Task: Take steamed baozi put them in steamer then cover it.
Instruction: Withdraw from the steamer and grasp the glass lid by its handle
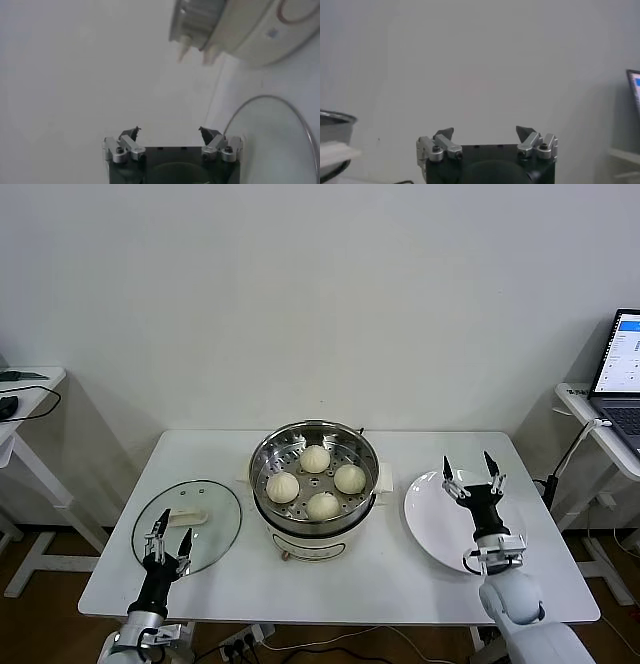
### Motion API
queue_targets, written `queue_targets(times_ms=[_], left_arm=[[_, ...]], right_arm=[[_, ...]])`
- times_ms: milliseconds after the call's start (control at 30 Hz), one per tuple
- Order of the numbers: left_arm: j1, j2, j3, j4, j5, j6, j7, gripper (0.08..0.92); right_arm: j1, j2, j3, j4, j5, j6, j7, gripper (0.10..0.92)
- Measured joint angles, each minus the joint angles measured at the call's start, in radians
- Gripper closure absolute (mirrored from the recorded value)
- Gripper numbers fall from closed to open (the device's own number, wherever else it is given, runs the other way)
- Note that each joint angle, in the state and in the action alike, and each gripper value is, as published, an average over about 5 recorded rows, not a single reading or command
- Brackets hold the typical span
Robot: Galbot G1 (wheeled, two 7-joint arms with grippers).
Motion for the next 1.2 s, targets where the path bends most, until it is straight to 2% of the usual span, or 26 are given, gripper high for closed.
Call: queue_targets(times_ms=[533, 1200], left_arm=[[-0.157, 0.005, 0.022, 0.194, 0.134, 0.040, -0.020, 0.177], [-0.255, 0.003, 0.050, 0.311, 0.170, 0.069, -0.016, 0.177]], right_arm=[[-0.098, 0.081, 0.049, -0.009, -0.105, 0.056, -0.019, 0.203], [-0.128, 0.117, 0.066, -0.016, -0.150, 0.077, -0.020, 0.203]])
